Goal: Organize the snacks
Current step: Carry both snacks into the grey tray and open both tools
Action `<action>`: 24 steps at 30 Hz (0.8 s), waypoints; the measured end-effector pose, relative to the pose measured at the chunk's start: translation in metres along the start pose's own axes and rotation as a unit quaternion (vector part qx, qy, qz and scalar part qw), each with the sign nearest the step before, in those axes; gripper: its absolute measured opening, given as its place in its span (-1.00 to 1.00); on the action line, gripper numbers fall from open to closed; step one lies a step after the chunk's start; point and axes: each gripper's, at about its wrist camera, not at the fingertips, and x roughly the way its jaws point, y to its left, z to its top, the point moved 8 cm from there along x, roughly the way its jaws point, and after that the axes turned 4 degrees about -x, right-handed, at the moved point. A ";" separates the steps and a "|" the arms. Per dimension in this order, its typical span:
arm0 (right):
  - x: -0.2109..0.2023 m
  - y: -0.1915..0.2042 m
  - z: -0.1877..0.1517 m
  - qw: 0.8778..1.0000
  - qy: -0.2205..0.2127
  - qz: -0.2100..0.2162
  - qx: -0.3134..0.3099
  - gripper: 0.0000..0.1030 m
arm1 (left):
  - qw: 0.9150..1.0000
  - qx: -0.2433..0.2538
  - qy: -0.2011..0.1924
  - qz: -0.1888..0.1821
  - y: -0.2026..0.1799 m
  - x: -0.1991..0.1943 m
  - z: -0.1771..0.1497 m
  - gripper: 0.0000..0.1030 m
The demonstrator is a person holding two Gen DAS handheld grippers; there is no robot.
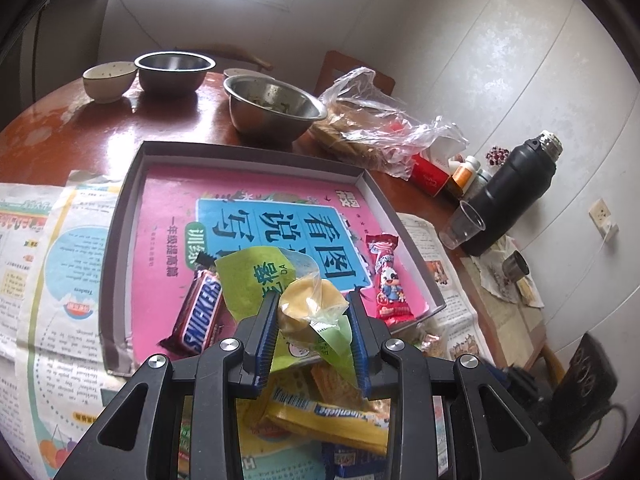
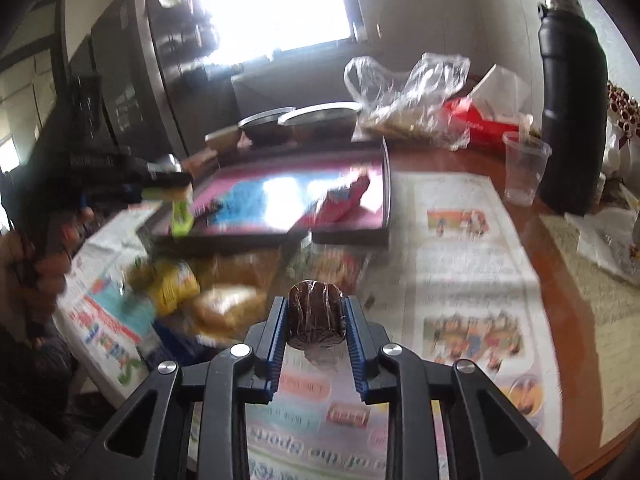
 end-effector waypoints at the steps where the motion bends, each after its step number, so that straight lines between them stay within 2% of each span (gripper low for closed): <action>1: 0.000 -0.001 0.007 1.000 -0.005 0.000 0.001 -0.45 | 1.000 0.000 0.000 0.000 -0.001 0.001 0.001 -0.34; 10: 0.025 -0.011 0.060 0.999 -0.034 0.013 0.015 -0.45 | 1.000 -0.005 0.007 0.009 0.005 0.022 0.013 -0.34; 18: 0.064 -0.018 0.070 1.000 -0.010 0.012 0.020 -0.45 | 0.999 -0.019 0.027 0.018 0.020 0.044 0.011 -0.34; 24: 0.078 -0.027 0.071 1.000 -0.001 -0.001 0.024 -0.45 | 0.999 -0.018 0.033 0.008 0.017 0.050 0.010 -0.34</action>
